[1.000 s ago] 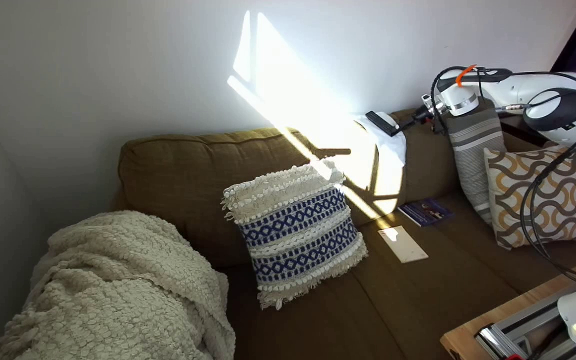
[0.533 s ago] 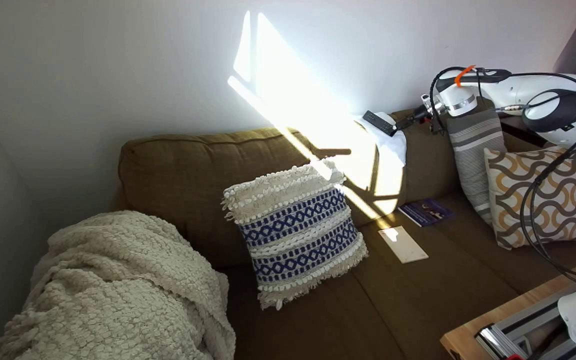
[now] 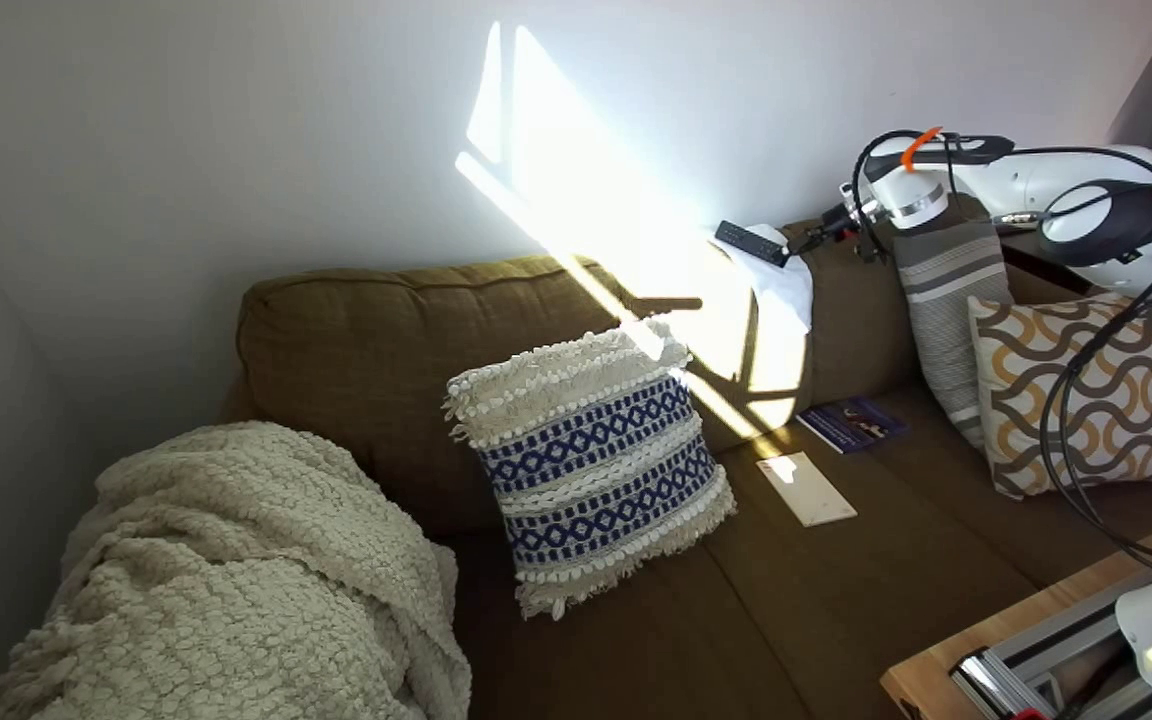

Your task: Turn the black remote upside down

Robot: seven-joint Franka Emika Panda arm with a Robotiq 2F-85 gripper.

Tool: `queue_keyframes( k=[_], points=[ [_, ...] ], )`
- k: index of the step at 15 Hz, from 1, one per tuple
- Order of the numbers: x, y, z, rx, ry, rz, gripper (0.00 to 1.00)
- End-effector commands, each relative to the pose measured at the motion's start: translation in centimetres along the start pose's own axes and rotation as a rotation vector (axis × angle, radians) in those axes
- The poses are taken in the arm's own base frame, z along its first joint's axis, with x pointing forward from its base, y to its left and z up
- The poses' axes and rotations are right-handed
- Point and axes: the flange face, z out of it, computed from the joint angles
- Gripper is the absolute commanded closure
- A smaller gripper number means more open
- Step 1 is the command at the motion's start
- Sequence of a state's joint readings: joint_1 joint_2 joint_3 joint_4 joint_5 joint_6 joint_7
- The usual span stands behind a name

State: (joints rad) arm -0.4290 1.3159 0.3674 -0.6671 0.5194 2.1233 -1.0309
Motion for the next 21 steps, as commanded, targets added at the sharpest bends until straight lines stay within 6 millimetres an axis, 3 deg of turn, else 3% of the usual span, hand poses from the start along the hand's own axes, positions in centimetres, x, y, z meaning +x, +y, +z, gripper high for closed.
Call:
queue_keyframes(
  k=[1, 5, 10, 21],
  points=[
    [2.6, -1.0, 0.0, -0.161, -0.027, -0.019, 0.95],
    [4.9, -3.3, 1.9, -0.345, -0.099, -0.103, 0.95],
    [5.7, -5.6, 4.9, -0.527, -0.231, -0.217, 0.95],
    [6.6, -8.9, 7.6, -0.604, -0.388, -0.277, 0.95]
  ],
)
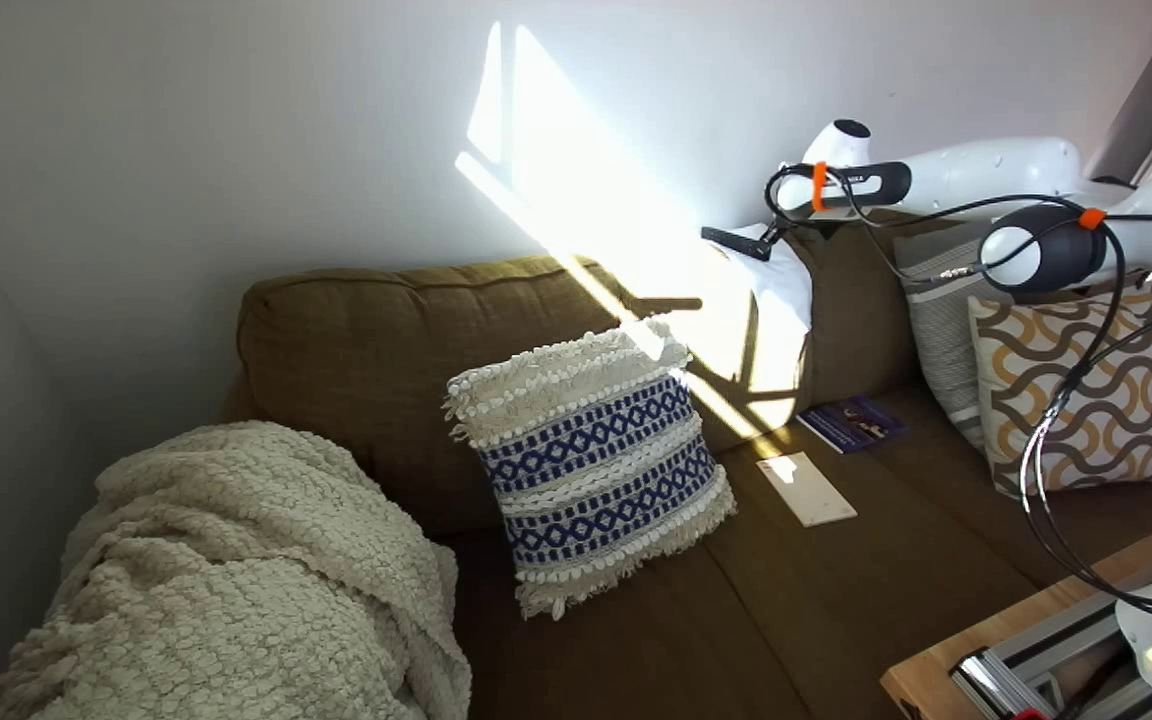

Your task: Turn the black remote upside down

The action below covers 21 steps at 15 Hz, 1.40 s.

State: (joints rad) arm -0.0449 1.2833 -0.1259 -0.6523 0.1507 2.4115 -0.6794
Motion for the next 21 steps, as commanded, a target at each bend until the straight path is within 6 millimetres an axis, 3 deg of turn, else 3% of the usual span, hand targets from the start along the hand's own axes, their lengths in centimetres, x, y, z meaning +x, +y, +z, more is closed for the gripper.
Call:
queue_keyframes(
  k=[1, 3, 4, 5, 7, 8, 9, 11, 17, 18, 19, 21],
  points=[
    [-0.1, -1.3, 0.7, 0.016, -0.062, -0.013, 0.70],
    [0.0, -1.7, 0.8, 0.034, -0.075, -0.019, 0.50],
    [0.0, -1.9, 0.8, 0.040, -0.080, -0.020, 0.56],
    [0.1, -2.1, 0.9, 0.048, -0.085, -0.024, 0.76],
    [0.1, -2.4, 1.0, 0.055, -0.092, -0.028, 0.84],
    [0.2, -2.5, 0.9, 0.056, -0.095, -0.029, 0.77],
    [0.2, -2.4, 0.9, 0.055, -0.095, -0.027, 0.49],
    [0.1, -2.3, 0.8, 0.054, -0.097, -0.028, 0.50],
    [0.1, -2.1, 0.7, 0.047, -0.097, -0.033, 0.08],
    [0.1, -2.0, 0.7, 0.042, -0.097, -0.036, 0.15],
    [0.1, -1.9, 0.7, 0.037, -0.094, -0.038, 0.42],
    [0.1, -1.8, 0.6, 0.031, -0.095, -0.041, 0.42]
  ],
)
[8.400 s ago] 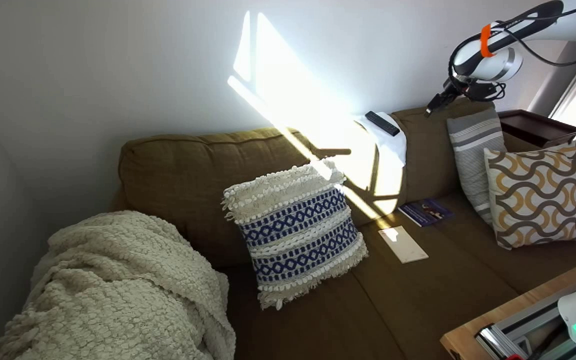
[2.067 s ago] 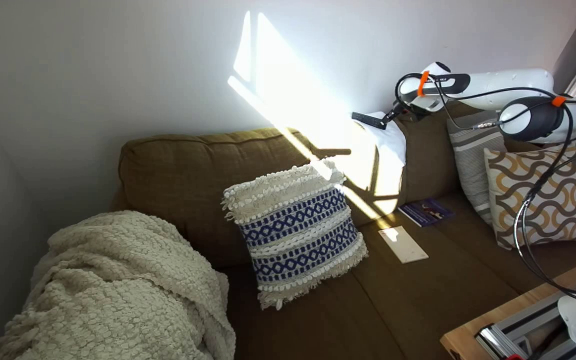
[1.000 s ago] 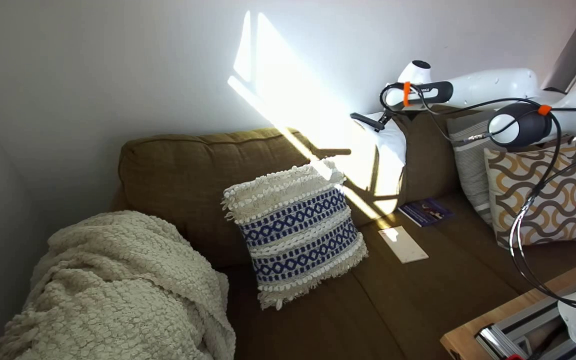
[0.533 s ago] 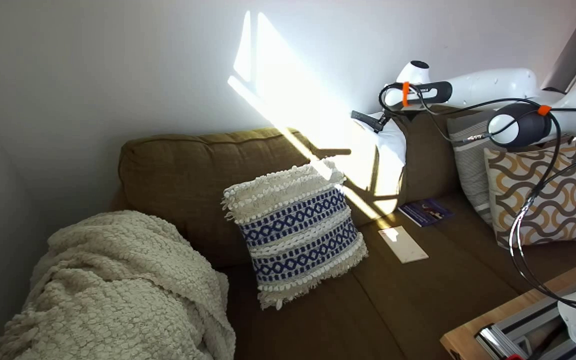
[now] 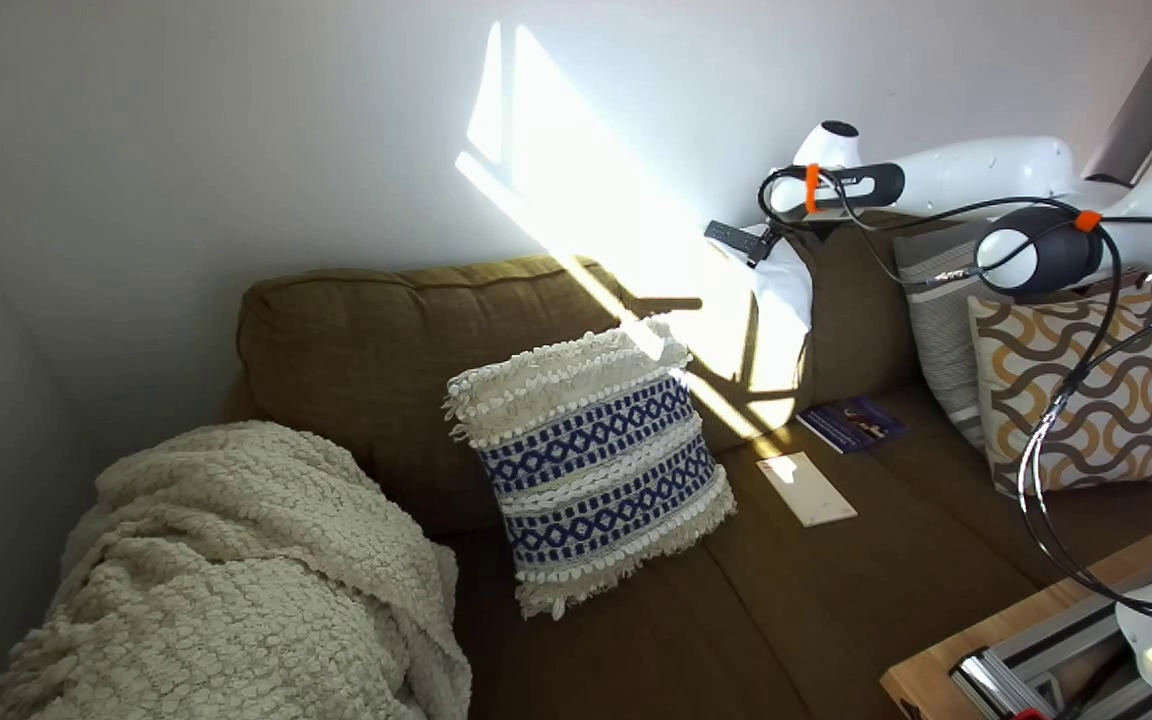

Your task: Turn the black remote upside down

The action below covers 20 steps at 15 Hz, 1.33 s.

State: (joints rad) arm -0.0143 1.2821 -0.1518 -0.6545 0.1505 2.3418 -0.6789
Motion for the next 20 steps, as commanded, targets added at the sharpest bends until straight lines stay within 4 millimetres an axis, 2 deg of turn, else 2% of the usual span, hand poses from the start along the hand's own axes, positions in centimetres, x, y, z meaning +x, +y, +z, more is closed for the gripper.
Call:
queue_keyframes(
  k=[1, 2, 7, 8, 10, 14, 20],
  points=[
    [-0.4, 0.0, 0.1, -0.005, -0.035, -0.013, 0.49],
    [-0.4, 0.1, 0.1, -0.007, -0.037, -0.014, 0.59],
    [-0.5, 0.2, 0.0, -0.024, -0.054, -0.031, 0.96],
    [-0.5, 0.3, 0.0, -0.027, -0.058, -0.036, 1.00],
    [-0.6, 0.4, 0.0, -0.033, -0.066, -0.042, 0.95],
    [-0.6, 0.2, -0.1, -0.040, -0.084, -0.071, 0.95],
    [-0.3, -0.8, -0.2, -0.091, -0.184, -0.230, 0.95]
  ],
)
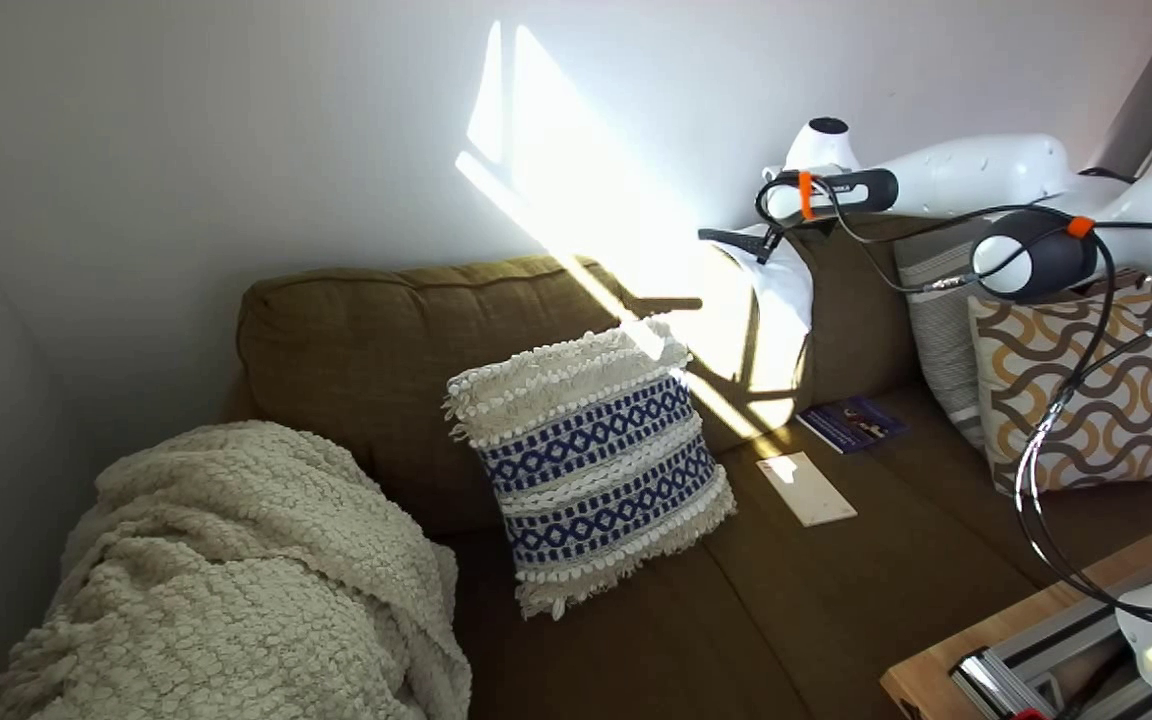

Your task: Turn the black remote upside down

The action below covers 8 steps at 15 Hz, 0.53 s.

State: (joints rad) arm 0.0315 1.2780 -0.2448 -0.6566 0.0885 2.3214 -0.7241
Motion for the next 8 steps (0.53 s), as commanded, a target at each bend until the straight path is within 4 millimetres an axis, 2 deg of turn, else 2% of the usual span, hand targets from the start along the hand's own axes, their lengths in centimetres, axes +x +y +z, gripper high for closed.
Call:
queue_keyframes(
  k=[1, 8],
  points=[
    [-0.48, -0.76, 0.20, -0.007, -0.106, -0.120, 0.95],
    [0.19, -1.74, 0.01, -0.039, -0.173, -0.234, 0.95]
  ],
)
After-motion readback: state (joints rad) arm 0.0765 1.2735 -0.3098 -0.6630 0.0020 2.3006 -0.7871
